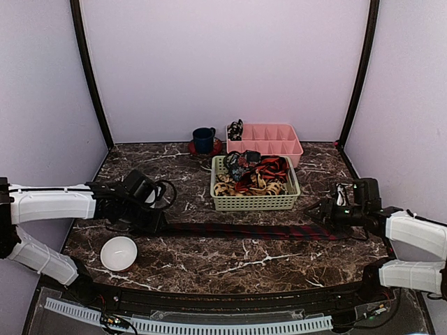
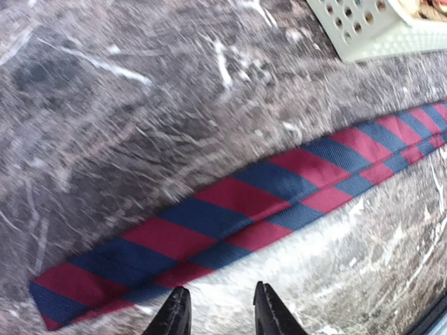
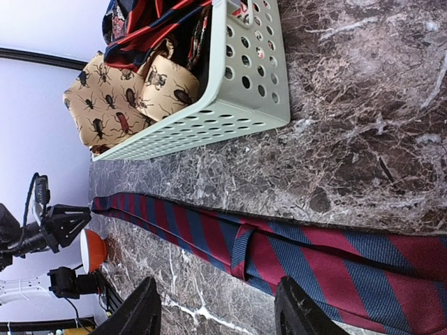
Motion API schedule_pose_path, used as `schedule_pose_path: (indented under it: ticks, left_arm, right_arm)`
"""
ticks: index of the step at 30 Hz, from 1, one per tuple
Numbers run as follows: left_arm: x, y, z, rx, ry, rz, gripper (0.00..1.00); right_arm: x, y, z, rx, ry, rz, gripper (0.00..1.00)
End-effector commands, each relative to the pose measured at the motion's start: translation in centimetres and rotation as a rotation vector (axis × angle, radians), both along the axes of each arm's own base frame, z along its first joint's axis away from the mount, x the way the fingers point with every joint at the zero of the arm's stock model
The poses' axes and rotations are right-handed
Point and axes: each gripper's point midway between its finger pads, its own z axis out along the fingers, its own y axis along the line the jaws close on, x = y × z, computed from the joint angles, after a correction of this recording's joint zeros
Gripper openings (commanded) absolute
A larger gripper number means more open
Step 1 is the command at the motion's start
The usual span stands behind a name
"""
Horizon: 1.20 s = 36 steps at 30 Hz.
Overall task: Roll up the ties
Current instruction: Adjust the tie at the center of the board.
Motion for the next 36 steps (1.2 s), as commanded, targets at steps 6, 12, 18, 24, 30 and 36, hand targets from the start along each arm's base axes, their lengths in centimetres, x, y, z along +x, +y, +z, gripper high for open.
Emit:
schedule_pose_path:
  ticks: [6, 12, 18, 24, 30, 36]
  left_arm:
    - [-4.1, 0.7, -4.9, 0.043, 0.199, 0.049, 0.31]
    - [-1.9, 0.9, -6.7, 0.107, 0.184, 0.068, 0.29]
    - [2.4, 2.6, -7.9, 0.111, 0.143, 0.146, 0.26]
    - [4.1, 0.8, -4.3, 0.029, 0.035, 0.052, 0.38]
    - [4.2, -0.7, 0.1, -0.050, -0.108, -0.006, 0.67]
    - [5.7, -1.3, 4.2, -0.158, -0.228, 0.042, 0.98]
  right_arm:
    - [1.0, 0.5, 1.7, 0.009, -0.062, 0.019, 0.56]
    - [0.9, 0.2, 1.3, -0.010, -0.056, 0.011, 0.56]
    - [0.9, -0.1, 1.0, -0.034, -0.058, 0.007, 0.56]
    - [1.3, 0.3, 2.0, -0.084, -0.125, 0.069, 0.56]
    - [1.3, 4.0, 4.4, -0.154, -0.239, 0.226, 0.68]
    - [1.2, 11.0, 4.9, -0.317, -0.329, 0.429, 0.76]
